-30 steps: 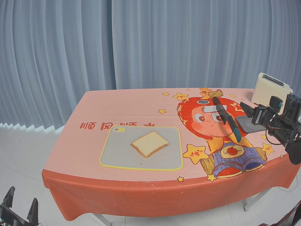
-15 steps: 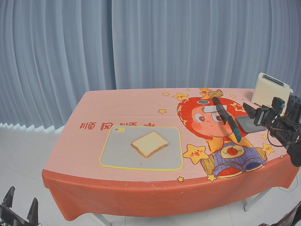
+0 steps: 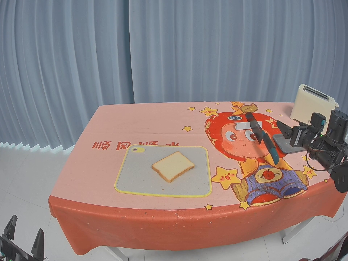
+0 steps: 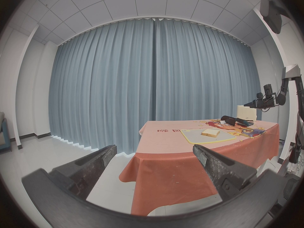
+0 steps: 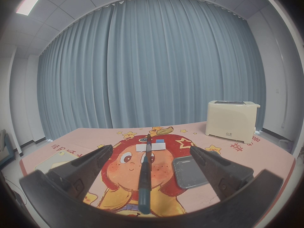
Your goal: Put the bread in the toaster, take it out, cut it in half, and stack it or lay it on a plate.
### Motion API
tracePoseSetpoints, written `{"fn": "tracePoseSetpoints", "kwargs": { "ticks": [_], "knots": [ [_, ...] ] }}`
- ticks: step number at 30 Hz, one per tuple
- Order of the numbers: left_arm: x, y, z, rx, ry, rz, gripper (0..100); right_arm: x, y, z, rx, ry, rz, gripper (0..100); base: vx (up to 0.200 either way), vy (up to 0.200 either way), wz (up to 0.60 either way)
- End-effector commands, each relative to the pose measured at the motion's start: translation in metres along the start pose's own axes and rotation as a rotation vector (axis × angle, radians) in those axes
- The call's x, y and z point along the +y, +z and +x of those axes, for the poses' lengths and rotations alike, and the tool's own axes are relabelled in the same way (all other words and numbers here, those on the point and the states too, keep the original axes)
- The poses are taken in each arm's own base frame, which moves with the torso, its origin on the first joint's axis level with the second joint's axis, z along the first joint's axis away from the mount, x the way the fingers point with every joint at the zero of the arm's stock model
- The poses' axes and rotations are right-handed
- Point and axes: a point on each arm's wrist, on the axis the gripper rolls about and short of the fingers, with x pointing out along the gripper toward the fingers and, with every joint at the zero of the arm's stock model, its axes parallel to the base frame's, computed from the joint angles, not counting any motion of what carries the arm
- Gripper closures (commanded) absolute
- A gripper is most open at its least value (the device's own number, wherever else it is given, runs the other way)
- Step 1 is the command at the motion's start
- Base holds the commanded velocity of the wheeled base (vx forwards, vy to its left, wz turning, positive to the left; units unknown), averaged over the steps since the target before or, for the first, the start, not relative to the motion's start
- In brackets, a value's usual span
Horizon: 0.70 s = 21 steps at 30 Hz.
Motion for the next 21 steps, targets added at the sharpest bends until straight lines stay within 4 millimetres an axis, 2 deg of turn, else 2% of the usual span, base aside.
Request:
{"fn": "tracePoseSetpoints", "kwargs": {
  "ticks": [1,4,8,14,21],
  "knots": [
    [0.000,-0.005,0.000,0.001,0.000,0.000,0,-0.002,-0.006,0.013,0.028,-0.006,-0.001,0,0.000,0.000,0.00],
    [0.000,-0.005,0.000,0.001,0.000,0.000,0,-0.002,-0.009,0.016,0.040,-0.007,-0.003,0,0.000,0.000,0.00],
    [0.000,-0.005,0.000,0.001,0.000,0.000,0,-0.001,-0.016,0.037,0.060,-0.010,-0.037,0,0.000,0.000,0.00],
    [0.000,-0.005,0.000,0.001,0.000,0.000,0,0.003,-0.011,0.059,0.034,-0.006,-0.054,0,0.000,0.000,0.00],
    [0.000,-0.005,0.000,0.001,0.000,0.000,0,0.001,-0.011,0.073,0.029,0.000,-0.103,0,0.000,0.000,0.00]
  ]
}}
